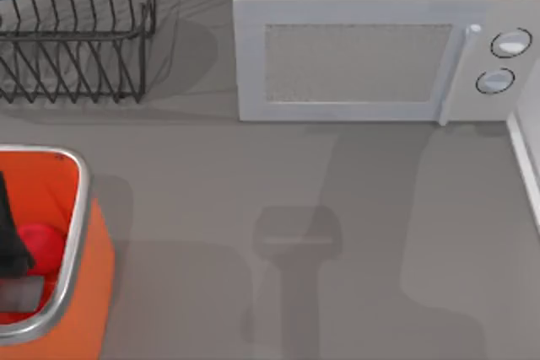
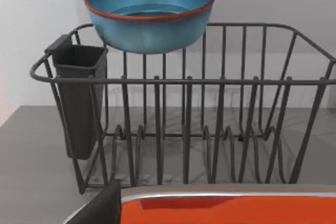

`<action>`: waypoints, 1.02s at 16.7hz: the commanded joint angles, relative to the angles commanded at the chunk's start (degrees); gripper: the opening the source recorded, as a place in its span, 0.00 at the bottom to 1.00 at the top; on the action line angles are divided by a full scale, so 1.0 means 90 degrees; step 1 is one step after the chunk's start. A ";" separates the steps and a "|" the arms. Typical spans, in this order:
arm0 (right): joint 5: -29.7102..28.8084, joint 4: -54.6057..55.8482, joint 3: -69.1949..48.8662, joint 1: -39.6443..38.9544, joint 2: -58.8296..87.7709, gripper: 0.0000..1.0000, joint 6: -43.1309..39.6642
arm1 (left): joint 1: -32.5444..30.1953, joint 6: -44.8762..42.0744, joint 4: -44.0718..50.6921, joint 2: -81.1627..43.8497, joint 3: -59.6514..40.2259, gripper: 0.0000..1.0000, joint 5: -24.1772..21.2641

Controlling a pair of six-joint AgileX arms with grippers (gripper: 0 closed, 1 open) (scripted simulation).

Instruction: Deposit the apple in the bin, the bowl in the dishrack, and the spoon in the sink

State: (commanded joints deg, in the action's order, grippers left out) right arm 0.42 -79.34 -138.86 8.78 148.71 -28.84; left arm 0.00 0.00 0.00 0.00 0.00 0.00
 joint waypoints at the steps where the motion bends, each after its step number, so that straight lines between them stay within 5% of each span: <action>1: 0.0000 0.0000 0.0000 0.0000 0.0000 0.00 0.0000 | 0.0000 0.0000 0.0000 0.0000 0.0000 1.00 0.0000; 2: 0.0000 0.0000 0.0000 0.0000 0.0000 0.00 0.0000 | 0.0000 0.0000 0.0000 0.0000 0.0000 1.00 0.0000; 15: 0.0000 0.0000 0.0000 0.0000 0.0000 0.98 0.0000 | 0.0000 0.0000 0.0000 0.0000 0.0000 1.00 0.0000; 17: 0.0000 0.0000 0.0000 0.0000 0.0000 1.00 0.0000 | 0.0000 0.0000 0.0000 0.0000 0.0000 1.00 0.0000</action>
